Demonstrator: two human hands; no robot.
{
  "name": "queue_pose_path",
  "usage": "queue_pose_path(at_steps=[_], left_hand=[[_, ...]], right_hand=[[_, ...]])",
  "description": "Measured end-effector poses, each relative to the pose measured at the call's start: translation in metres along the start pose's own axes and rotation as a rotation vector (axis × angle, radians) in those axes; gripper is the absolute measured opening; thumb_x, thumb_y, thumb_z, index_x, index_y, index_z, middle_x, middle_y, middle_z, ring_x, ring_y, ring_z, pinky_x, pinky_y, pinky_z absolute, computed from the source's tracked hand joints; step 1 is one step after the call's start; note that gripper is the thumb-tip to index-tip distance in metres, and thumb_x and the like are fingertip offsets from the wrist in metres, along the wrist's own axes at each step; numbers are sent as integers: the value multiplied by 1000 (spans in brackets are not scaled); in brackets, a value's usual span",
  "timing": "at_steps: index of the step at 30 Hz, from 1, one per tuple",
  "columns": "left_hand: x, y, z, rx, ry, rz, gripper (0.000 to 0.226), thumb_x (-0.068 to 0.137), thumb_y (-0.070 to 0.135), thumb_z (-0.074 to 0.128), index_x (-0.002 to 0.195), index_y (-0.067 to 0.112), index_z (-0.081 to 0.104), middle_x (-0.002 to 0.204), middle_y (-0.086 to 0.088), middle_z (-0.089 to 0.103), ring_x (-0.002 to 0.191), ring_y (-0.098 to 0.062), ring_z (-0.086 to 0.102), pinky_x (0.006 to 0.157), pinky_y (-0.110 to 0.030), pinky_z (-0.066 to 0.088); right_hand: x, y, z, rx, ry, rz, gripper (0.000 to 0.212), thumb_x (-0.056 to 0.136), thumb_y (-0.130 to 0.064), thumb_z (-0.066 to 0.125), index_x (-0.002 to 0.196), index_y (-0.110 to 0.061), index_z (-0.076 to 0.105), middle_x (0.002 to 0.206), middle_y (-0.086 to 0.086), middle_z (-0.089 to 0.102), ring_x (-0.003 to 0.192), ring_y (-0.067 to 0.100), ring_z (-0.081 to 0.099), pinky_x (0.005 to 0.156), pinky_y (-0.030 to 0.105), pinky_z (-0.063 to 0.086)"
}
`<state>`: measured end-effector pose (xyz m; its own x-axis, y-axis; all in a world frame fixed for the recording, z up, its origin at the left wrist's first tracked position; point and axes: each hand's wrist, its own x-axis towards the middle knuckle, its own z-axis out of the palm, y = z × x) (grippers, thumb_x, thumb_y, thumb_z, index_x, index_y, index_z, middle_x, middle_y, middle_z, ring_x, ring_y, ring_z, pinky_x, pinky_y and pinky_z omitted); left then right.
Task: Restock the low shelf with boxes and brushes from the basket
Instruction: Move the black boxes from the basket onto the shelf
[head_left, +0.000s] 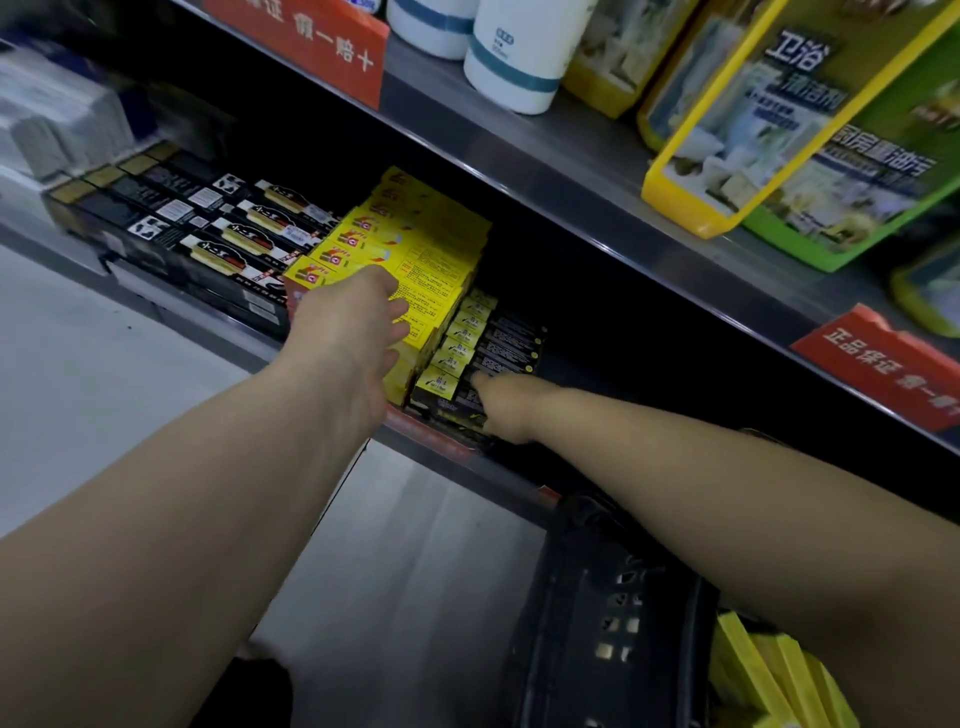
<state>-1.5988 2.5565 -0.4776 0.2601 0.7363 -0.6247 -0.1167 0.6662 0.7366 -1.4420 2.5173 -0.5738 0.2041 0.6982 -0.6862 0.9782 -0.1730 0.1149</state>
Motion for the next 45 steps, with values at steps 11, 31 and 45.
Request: queue_pose_path(at_steps=[11, 31, 45], left_hand=[[6, -1, 0, -1, 44, 7, 10, 94, 18, 47, 95, 13, 56, 102, -2, 62, 93, -16, 58, 67, -22, 44], [-59, -56, 52, 814, -469, 520, 19, 86, 8, 53, 74, 23, 56, 83, -7, 67, 77, -24, 60, 76, -37, 48], [-131, -113, 85, 1234, -922, 969, 9, 94, 28, 47, 90, 30, 55, 79, 16, 56, 80, 7, 48, 65, -8, 38]], right_hand=[[13, 0, 11, 1, 31, 24, 64, 94, -6, 46, 148, -7, 13, 119, 17, 58, 97, 29, 56, 55, 31, 38], [-189, 61, -10, 854, 583, -80, 12, 87, -23, 63, 99, -24, 63, 92, -4, 67, 83, 16, 64, 79, 28, 52], [-181, 128, 239, 989, 381, 581, 55, 88, -27, 62, 133, -13, 34, 136, 10, 48, 121, 28, 51, 88, 29, 41]])
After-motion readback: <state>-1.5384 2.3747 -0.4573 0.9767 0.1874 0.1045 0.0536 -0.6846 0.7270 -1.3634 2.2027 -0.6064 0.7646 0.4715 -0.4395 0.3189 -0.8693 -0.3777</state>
